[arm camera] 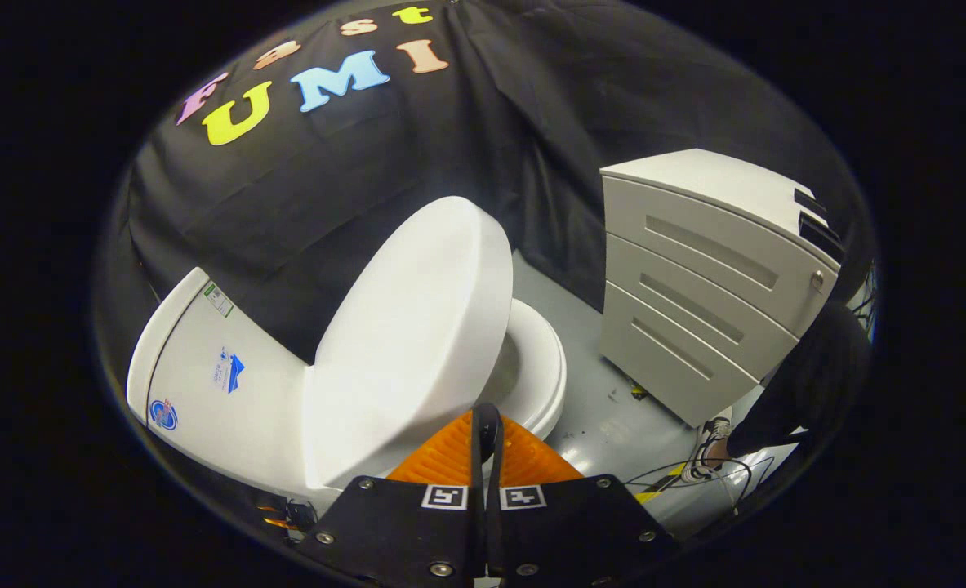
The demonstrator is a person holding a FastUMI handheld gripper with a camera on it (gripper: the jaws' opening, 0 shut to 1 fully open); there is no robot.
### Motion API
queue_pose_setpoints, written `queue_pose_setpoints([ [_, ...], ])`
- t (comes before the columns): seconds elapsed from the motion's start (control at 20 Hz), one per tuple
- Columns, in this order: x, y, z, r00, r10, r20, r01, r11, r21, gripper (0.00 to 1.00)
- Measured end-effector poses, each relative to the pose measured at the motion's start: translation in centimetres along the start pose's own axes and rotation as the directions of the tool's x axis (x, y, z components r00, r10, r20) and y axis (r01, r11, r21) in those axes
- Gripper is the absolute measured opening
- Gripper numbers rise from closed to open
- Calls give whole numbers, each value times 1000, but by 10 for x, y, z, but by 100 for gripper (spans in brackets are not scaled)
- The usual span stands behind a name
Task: Open the toilet lid.
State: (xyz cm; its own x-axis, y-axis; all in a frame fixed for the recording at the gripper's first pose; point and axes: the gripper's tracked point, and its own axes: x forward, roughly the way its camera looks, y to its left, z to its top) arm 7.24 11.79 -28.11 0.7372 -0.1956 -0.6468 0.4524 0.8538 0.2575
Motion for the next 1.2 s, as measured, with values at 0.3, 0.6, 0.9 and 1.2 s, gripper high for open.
queue_pose_setpoints([
  [0.3,-15,16,9,999,-33,42,37,994,-99,0],
  [0.6,-28,32,14,994,-42,96,55,990,-130,0],
  [0.9,-40,48,20,987,-66,144,88,984,-156,0],
  [1.2,-54,66,24,977,-80,195,125,966,-226,0],
])
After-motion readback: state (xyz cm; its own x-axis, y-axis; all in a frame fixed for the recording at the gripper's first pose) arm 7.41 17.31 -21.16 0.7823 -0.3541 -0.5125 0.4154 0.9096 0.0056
